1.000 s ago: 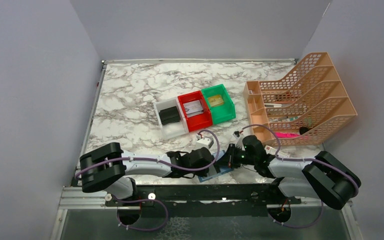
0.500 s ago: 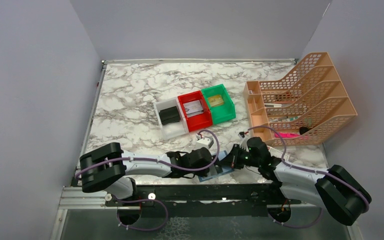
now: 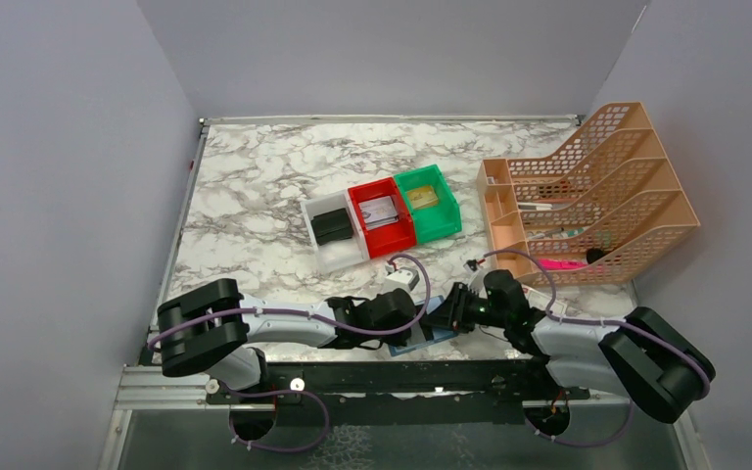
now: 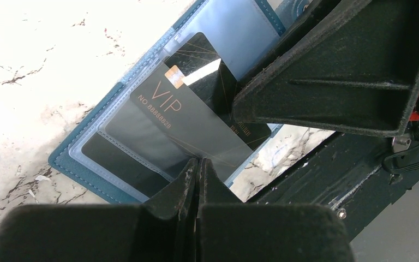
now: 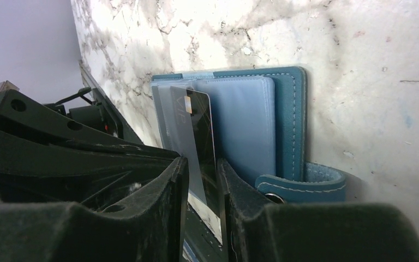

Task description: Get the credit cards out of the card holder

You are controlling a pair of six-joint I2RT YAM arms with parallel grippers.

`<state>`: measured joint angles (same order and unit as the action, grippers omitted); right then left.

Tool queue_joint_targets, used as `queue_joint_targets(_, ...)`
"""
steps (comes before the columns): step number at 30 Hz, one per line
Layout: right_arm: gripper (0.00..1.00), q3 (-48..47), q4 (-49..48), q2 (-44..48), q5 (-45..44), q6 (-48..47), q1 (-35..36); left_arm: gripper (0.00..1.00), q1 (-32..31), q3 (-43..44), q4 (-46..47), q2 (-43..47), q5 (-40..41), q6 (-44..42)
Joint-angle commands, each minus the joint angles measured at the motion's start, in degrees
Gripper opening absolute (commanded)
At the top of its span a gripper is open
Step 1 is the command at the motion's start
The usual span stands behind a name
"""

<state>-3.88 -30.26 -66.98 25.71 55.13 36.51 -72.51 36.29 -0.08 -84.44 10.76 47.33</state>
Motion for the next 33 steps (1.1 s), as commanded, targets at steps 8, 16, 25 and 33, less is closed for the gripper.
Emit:
queue_joint_targets(8, 0.19, 1.06, -4.5, -5.84, 2.65, 0.0, -0.13, 0.0, -0.55, -1.95, -7.93, -4.15, -1.79, -1.62)
queue_joint_targets(16, 0.01, -1.97, 2.99, -1.37, 0.04, -2.94, -0.19, 0.0, -0.53, -1.97, -8.16, -3.97, -1.56, -1.74)
queue_joint_targets(25, 0.01, -7.44, 28.77, 16.91, -16.53, -8.37, -0.65, 0.0, -0.57, -3.15, -9.09, -0.76, 0.56, -0.85)
queue_joint_targets(33, 0.01, -10.58, 42.0, 32.54, -23.61, -10.13, -0.65, 0.17, -0.53, -4.35, -8.4, 4.8, 3.54, 0.63)
